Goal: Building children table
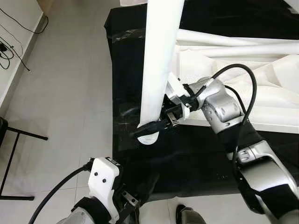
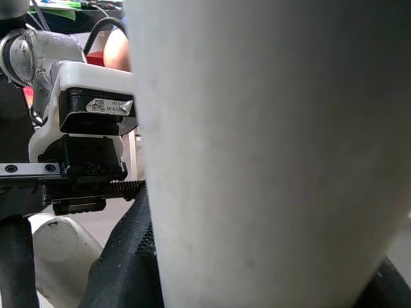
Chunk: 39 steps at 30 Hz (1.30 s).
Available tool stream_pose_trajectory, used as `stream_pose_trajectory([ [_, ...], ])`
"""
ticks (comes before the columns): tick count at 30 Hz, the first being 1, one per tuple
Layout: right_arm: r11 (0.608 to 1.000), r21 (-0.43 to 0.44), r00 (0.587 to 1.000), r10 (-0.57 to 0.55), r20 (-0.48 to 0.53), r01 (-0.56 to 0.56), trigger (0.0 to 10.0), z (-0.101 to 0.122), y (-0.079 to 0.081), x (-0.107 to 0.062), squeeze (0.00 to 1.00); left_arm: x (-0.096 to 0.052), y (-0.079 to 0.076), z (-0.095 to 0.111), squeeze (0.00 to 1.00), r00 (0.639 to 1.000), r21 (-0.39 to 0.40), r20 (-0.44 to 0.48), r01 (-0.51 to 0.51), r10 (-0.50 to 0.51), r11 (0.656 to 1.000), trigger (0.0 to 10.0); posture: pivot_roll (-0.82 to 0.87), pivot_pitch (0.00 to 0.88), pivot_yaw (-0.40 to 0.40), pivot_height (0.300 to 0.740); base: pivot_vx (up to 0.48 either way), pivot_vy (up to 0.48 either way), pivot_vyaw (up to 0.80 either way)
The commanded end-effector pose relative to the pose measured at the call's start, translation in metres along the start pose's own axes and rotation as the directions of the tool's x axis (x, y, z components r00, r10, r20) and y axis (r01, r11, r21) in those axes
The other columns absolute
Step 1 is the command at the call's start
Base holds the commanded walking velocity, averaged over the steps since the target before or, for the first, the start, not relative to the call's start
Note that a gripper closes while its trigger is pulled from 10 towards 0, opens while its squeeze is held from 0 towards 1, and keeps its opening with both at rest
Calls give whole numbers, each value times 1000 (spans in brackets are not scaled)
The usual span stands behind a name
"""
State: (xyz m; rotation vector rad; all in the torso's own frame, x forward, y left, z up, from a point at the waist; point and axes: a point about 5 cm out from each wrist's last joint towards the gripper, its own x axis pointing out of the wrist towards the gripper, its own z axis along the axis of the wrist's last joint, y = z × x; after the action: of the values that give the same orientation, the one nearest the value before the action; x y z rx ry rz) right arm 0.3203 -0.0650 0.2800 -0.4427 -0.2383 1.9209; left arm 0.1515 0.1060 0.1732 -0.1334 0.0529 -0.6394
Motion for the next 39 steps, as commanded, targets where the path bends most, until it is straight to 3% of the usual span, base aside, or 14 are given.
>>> stream_pose_trajectory([
  [1,999,-22,999,46,11,-46,10000,4,-1,8,0,-2,-1,-4,0,1000,-27,-12,4,-4,1000,10000,53,283,0,740,0,0,0],
  [14,996,-36,996,79,37,-78,10000,11,-3,15,0,-5,-5,-2,0,1000,-48,-9,24,-25,999,10000,59,297,1,740,0,0,0],
  [34,998,-65,1000,15,-5,-15,10000,11,-15,4,0,-10,-13,0,0,999,-67,-9,52,-53,996,10000,98,326,-12,740,0,0,0],
  [36,998,-68,1000,-6,-18,5,10000,9,-17,3,0,-10,-13,0,0,999,-67,-8,51,-52,996,10000,98,330,-12,740,0,0,0],
  [39,990,-58,992,-126,-23,125,10000,7,-29,-8,0,-11,-15,1,0,999,-70,-4,50,-51,996,10000,103,346,-17,740,0,0,0],
])
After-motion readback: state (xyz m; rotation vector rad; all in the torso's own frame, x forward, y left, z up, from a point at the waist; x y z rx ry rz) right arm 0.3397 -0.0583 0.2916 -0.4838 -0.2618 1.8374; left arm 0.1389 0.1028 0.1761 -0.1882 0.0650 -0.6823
